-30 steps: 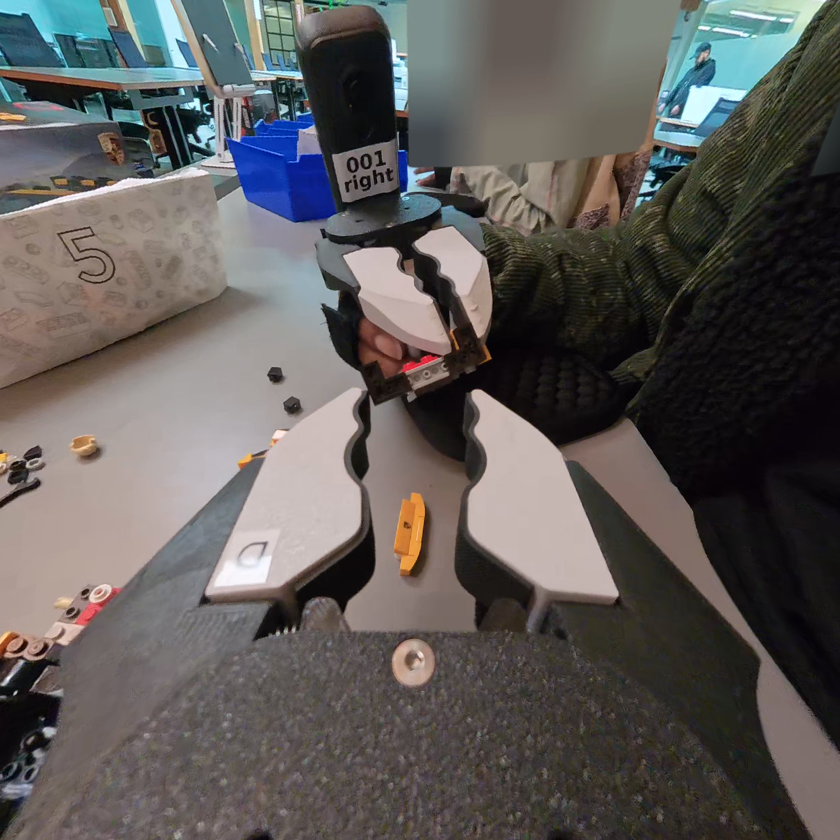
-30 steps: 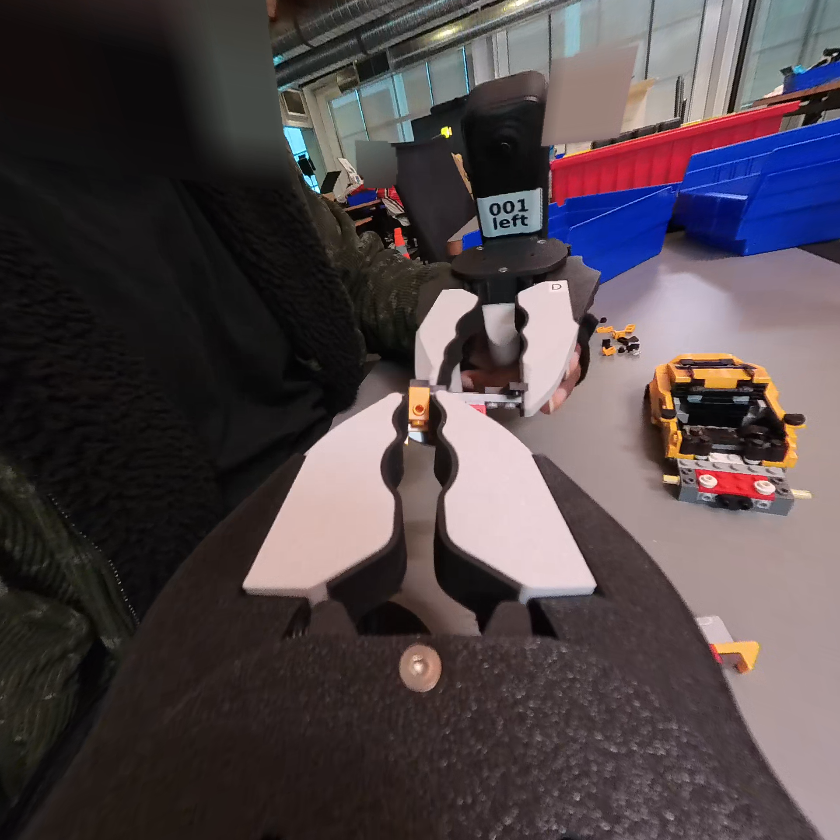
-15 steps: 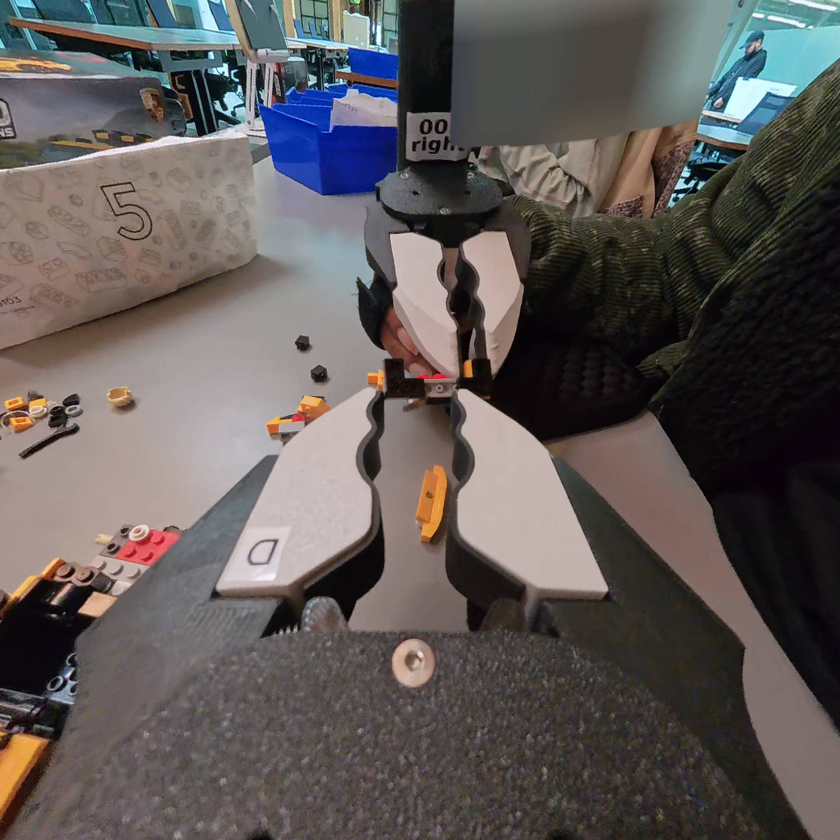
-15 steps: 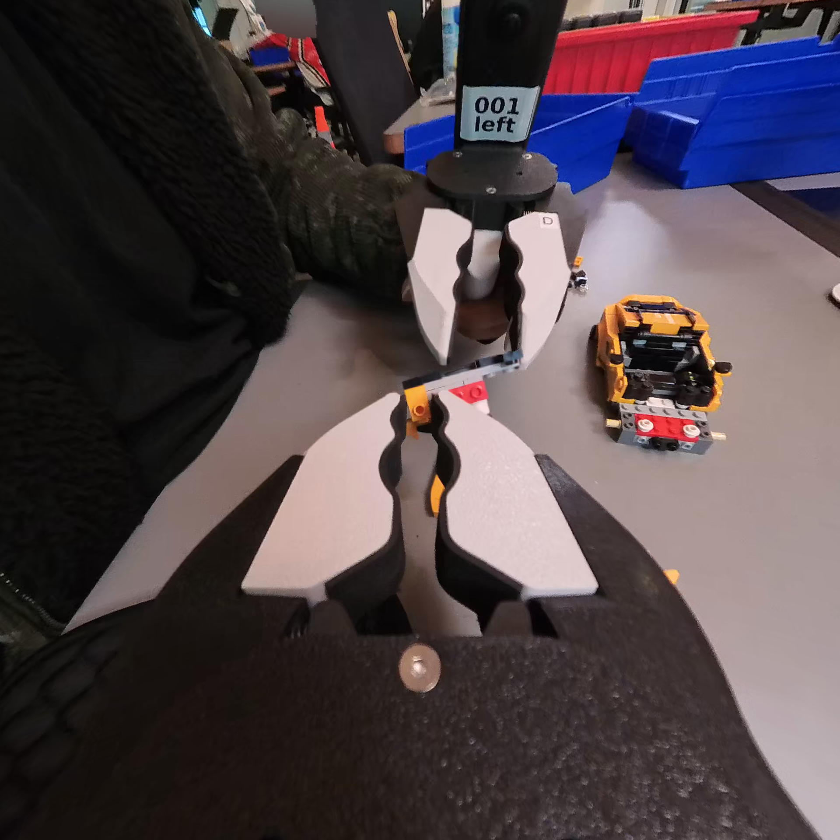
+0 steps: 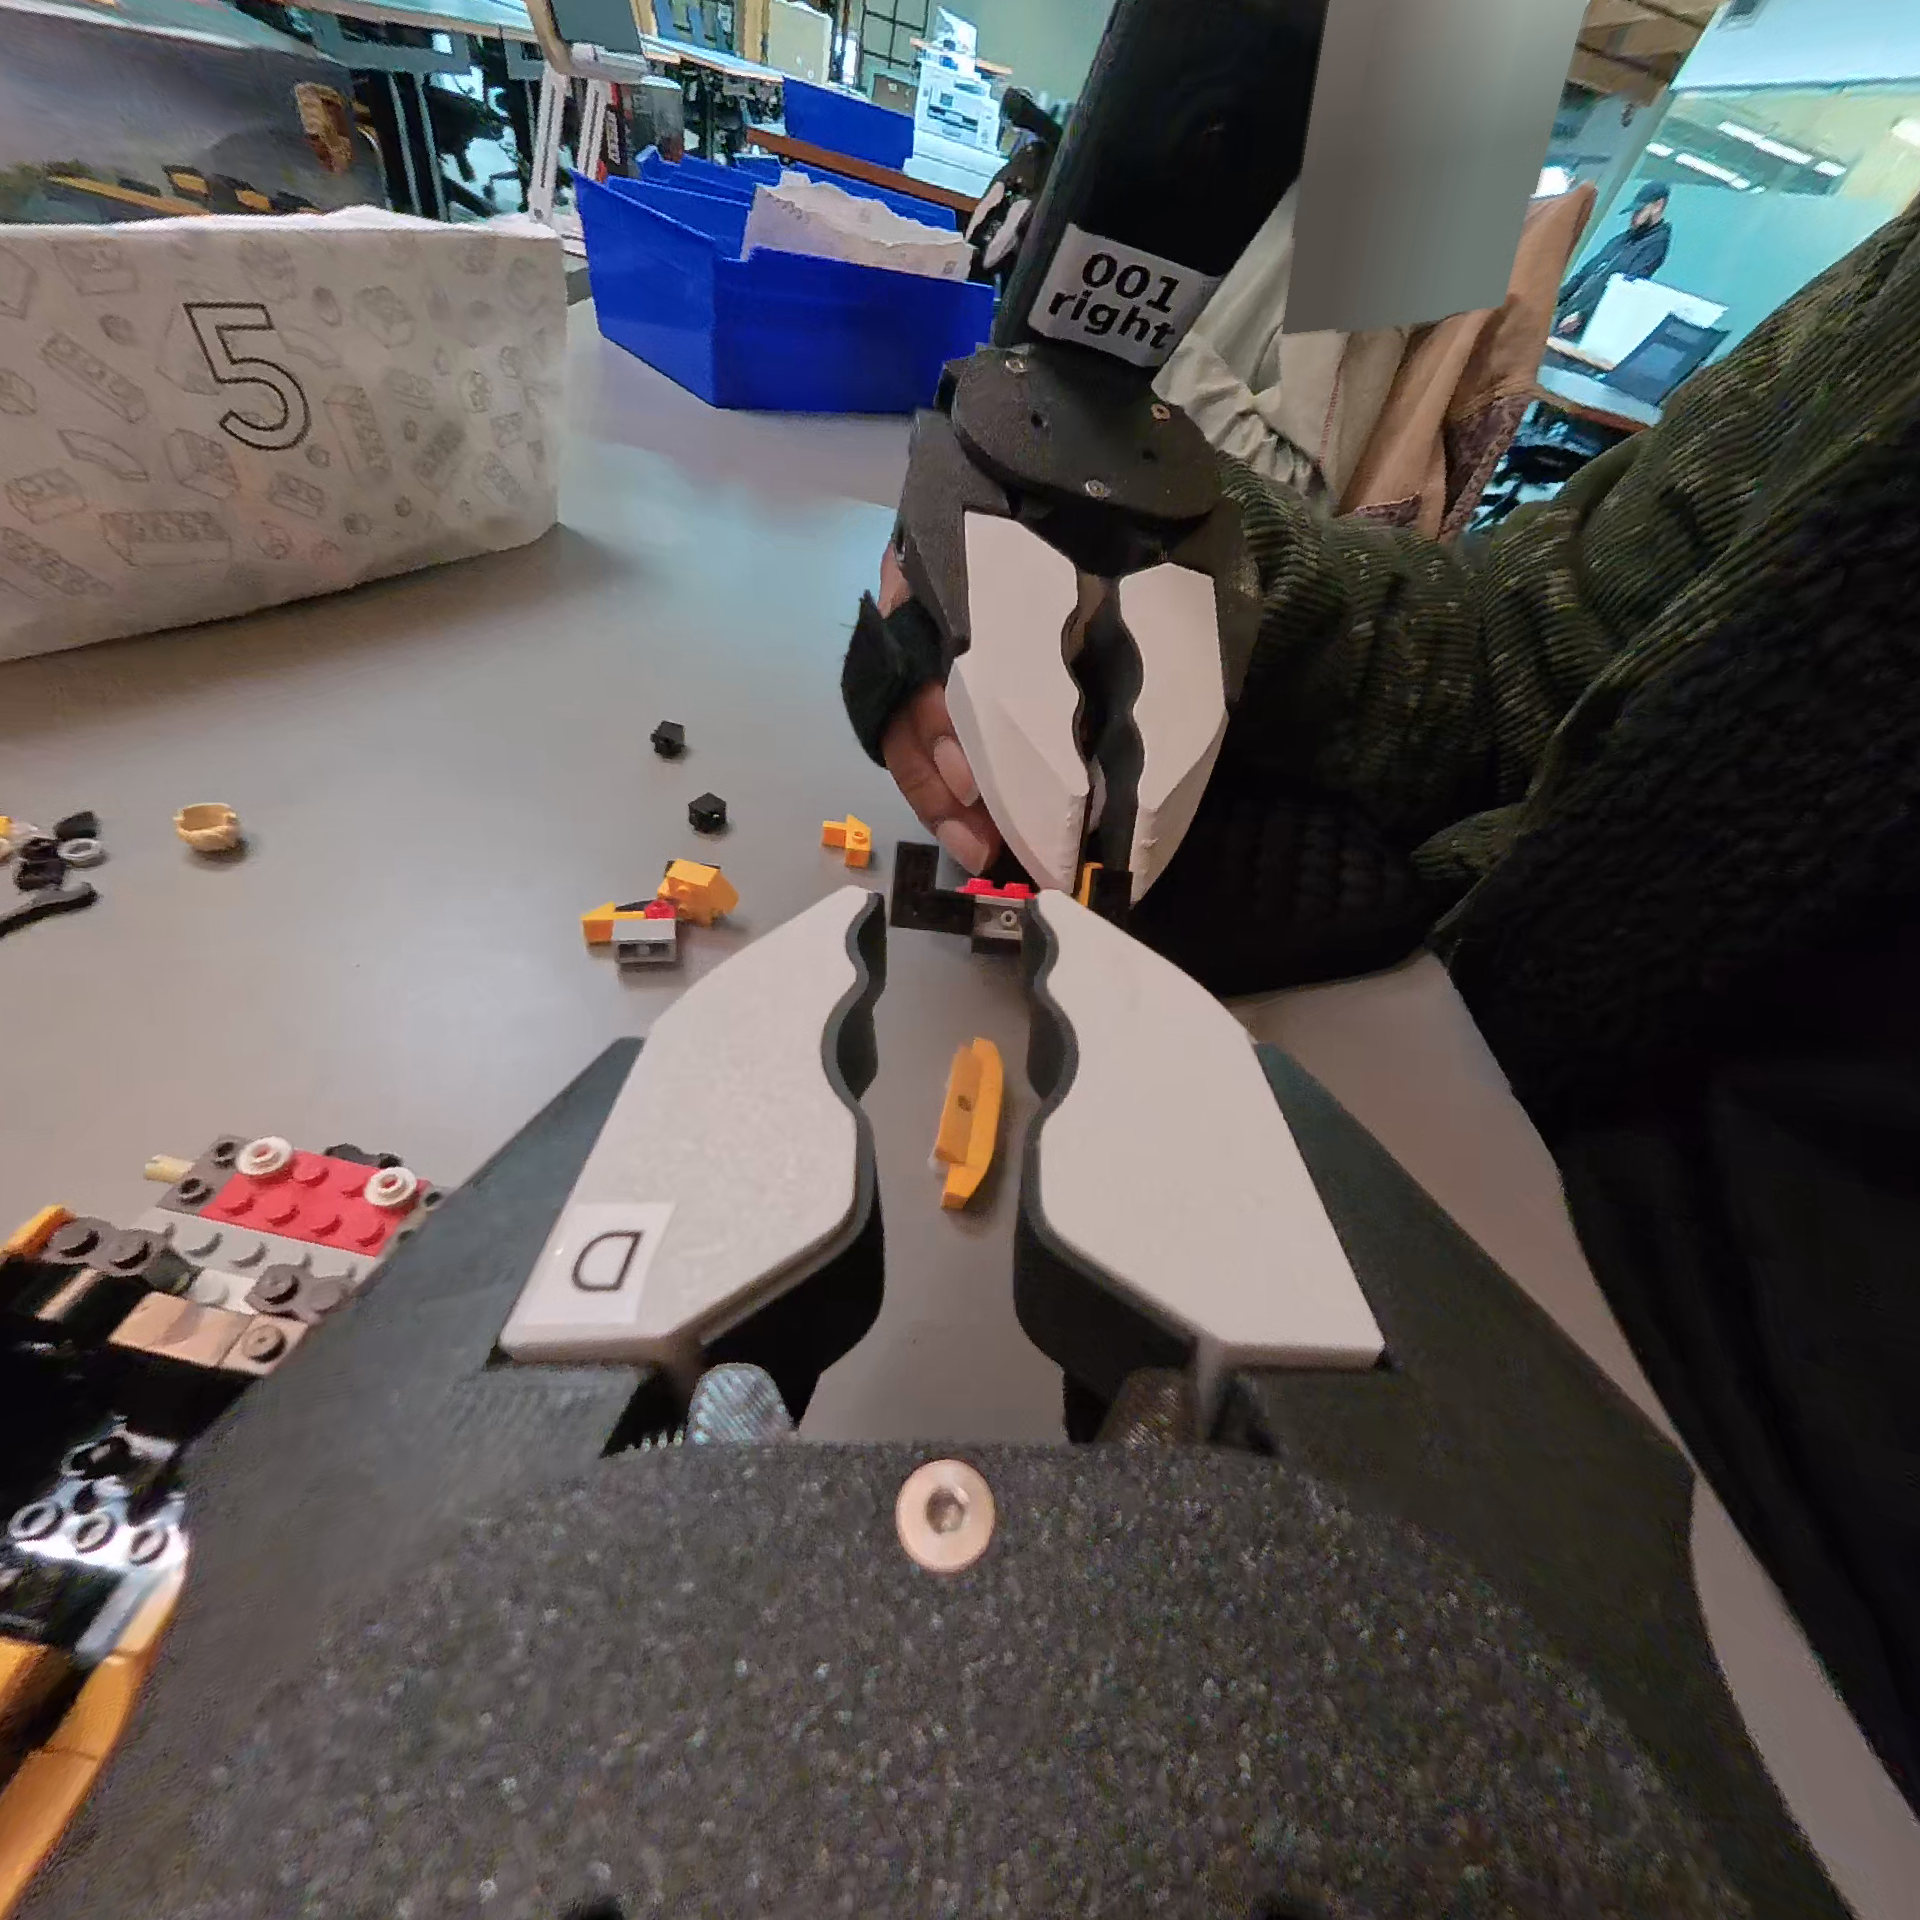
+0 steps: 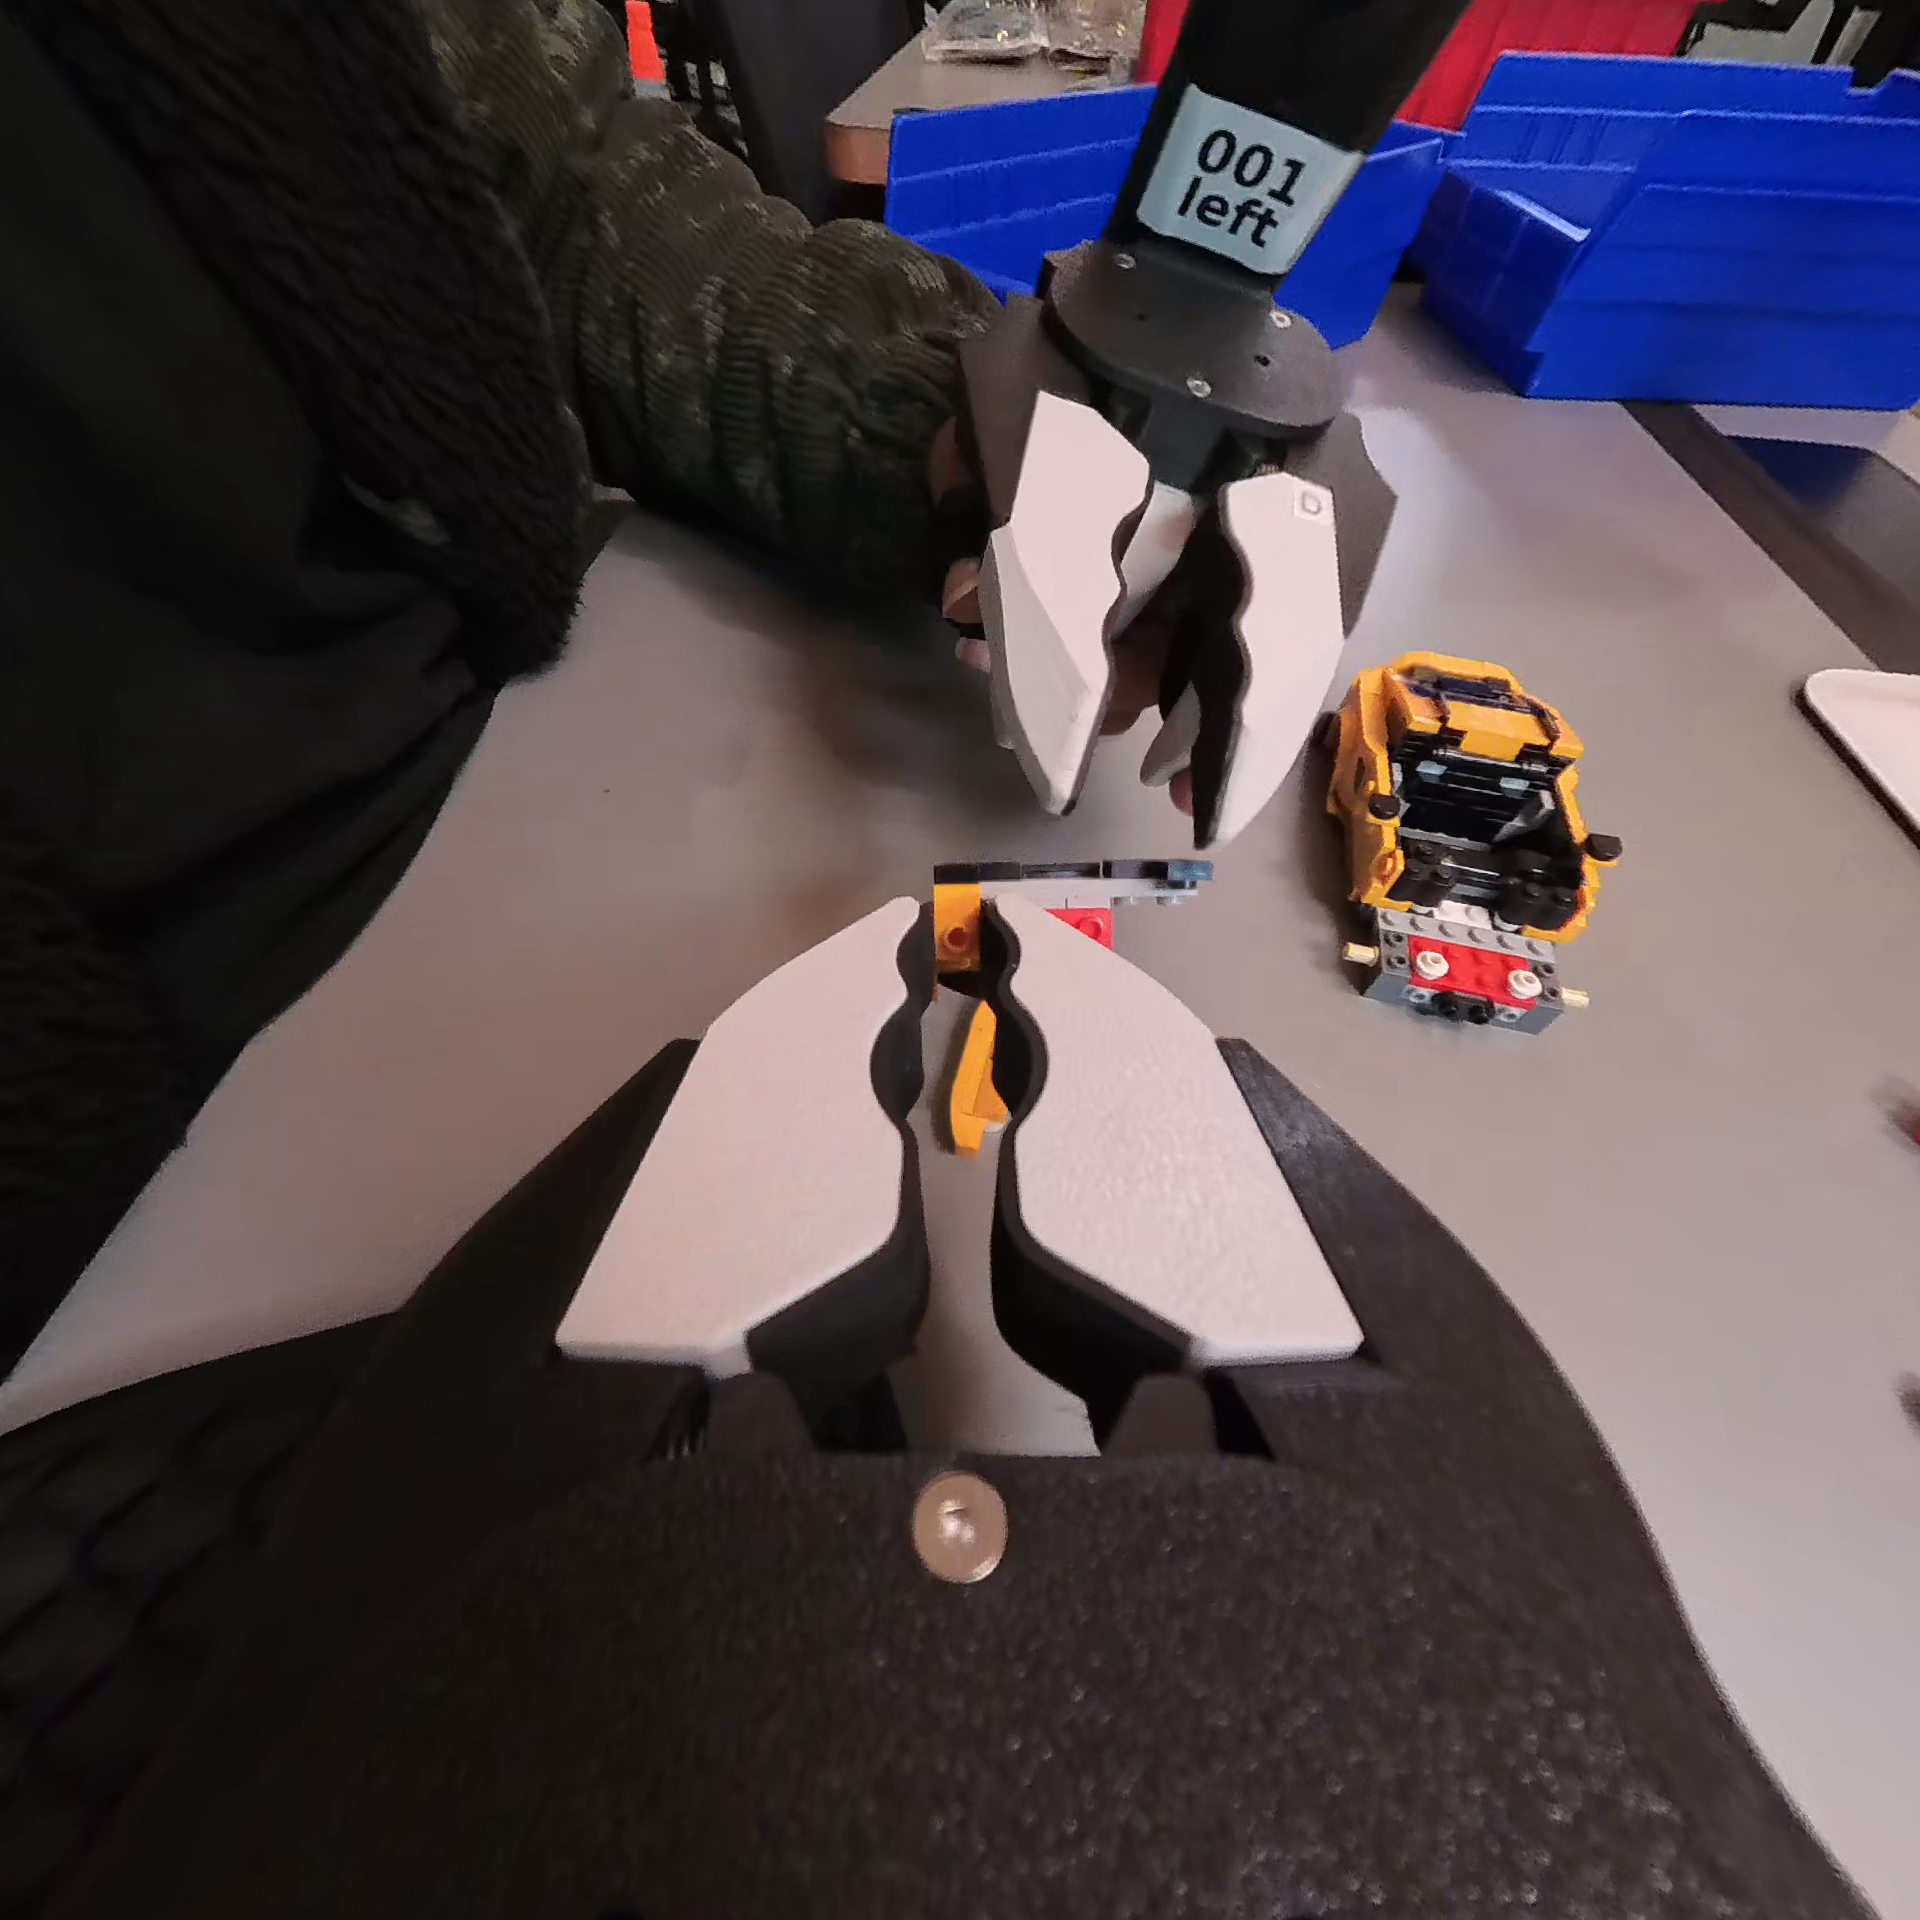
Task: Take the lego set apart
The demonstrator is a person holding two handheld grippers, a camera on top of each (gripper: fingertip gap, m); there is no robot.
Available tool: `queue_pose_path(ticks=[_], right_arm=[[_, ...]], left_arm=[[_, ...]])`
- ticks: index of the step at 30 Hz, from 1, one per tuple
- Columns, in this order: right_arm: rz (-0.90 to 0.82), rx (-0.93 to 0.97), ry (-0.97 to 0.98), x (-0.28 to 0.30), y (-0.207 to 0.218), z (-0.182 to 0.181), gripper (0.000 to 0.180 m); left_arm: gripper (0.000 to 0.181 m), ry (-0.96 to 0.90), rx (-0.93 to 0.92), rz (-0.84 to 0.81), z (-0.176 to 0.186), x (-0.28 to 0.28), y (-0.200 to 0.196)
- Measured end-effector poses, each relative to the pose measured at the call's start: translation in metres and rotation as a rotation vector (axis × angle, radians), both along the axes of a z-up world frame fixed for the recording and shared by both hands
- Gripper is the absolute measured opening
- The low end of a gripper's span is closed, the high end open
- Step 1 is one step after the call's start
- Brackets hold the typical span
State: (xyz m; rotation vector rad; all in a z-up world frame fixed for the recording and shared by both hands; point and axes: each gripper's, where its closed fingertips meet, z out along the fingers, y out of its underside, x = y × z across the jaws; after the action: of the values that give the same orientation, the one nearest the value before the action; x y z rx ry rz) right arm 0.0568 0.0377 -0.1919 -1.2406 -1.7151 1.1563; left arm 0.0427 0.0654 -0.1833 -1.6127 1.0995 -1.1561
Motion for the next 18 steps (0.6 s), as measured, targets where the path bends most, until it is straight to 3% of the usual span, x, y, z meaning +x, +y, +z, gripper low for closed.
queue_pose_path(ticks=[8, 11, 18], right_arm=[[0.024, 0.035, -0.006, -0.002, -0.007, -0.001, 0.008], [0.034, 0.053, -0.026, -0.002, -0.009, -0.006, 0.008], [-0.019, 0.076, -0.063, -0.001, 0.001, -0.011, 0.009]], left_arm=[[0.036, 0.011, -0.052, -0.031, -0.007, 0.004, -0.003], [0.032, 0.029, -0.069, -0.077, -0.012, 0.008, -0.012], [0.017, 0.055, -0.053, -0.007, -0.015, 0.002, 0.001]])
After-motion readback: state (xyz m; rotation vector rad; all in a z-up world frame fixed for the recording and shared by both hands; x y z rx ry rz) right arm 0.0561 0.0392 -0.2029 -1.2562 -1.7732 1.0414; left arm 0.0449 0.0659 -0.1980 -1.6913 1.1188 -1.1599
